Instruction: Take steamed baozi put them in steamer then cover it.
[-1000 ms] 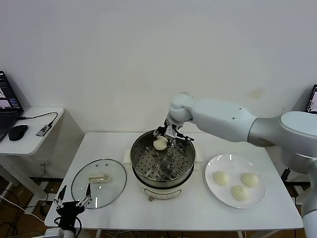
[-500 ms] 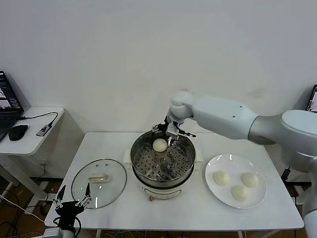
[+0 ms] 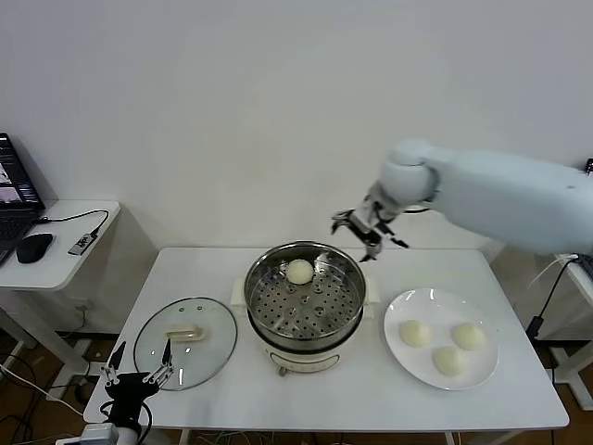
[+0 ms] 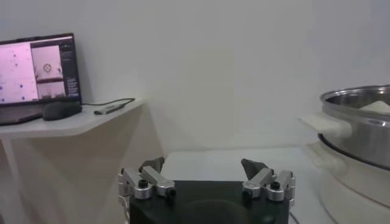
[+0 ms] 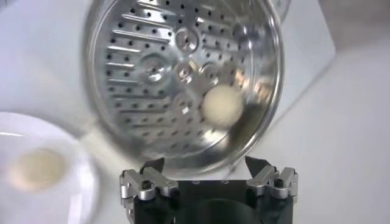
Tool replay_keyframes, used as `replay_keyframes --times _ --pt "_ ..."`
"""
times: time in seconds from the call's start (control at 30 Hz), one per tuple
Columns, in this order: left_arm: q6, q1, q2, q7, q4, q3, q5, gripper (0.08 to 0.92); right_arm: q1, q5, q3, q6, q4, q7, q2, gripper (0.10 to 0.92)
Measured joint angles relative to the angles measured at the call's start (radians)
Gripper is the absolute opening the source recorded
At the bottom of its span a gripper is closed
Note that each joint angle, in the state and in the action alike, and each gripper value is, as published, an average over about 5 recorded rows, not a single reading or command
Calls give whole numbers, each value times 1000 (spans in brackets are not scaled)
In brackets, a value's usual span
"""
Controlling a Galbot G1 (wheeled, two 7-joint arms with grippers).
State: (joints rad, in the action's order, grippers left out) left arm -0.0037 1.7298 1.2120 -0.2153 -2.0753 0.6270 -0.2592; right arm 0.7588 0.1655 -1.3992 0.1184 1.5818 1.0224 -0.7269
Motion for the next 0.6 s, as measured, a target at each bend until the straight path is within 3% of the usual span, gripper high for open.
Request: replay_keyframes --times 0.3,0.6 --pt "1 1 -7 0 4 -8 10 823 -50 -26 0 85 86 7 196 823" --pt "11 -2 -2 1 5 -5 16 823 -265 -109 129 109 74 -6 258 823"
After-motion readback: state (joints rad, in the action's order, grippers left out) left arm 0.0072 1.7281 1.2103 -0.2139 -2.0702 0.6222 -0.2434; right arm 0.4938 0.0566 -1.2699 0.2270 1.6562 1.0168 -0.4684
